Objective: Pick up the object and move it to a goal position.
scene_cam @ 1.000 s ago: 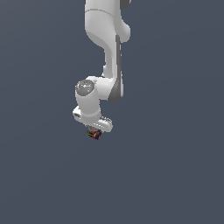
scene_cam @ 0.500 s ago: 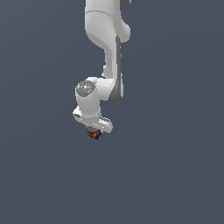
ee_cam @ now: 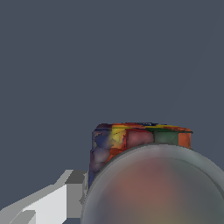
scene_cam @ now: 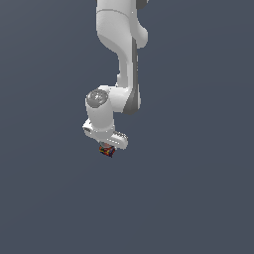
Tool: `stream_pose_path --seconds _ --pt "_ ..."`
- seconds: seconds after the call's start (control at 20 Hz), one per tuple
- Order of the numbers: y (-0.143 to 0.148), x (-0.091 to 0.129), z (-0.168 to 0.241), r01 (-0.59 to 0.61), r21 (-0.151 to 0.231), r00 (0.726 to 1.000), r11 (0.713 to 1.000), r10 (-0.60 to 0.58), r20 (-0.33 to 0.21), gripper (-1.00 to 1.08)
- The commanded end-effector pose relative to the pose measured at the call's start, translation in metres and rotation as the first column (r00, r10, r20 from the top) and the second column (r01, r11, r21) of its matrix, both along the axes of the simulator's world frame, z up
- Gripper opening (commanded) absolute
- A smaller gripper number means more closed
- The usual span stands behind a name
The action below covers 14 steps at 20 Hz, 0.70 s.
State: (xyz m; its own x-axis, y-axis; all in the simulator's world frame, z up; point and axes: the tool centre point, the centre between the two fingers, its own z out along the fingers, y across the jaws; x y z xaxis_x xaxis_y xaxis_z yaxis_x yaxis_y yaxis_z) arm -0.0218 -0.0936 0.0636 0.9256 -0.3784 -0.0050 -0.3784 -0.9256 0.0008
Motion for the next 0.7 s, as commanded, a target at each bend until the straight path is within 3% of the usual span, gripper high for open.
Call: stream_pose_path --seconds 0.0,0.65 --pt "0.001 -0.002 0.009 0.0 0.0 1.0 1.0 0.0 0.004 -1.0" --pt "0.009 -0.039 0.088 0.0 0.0 1.0 1.0 0.0 0.005 -1.0"
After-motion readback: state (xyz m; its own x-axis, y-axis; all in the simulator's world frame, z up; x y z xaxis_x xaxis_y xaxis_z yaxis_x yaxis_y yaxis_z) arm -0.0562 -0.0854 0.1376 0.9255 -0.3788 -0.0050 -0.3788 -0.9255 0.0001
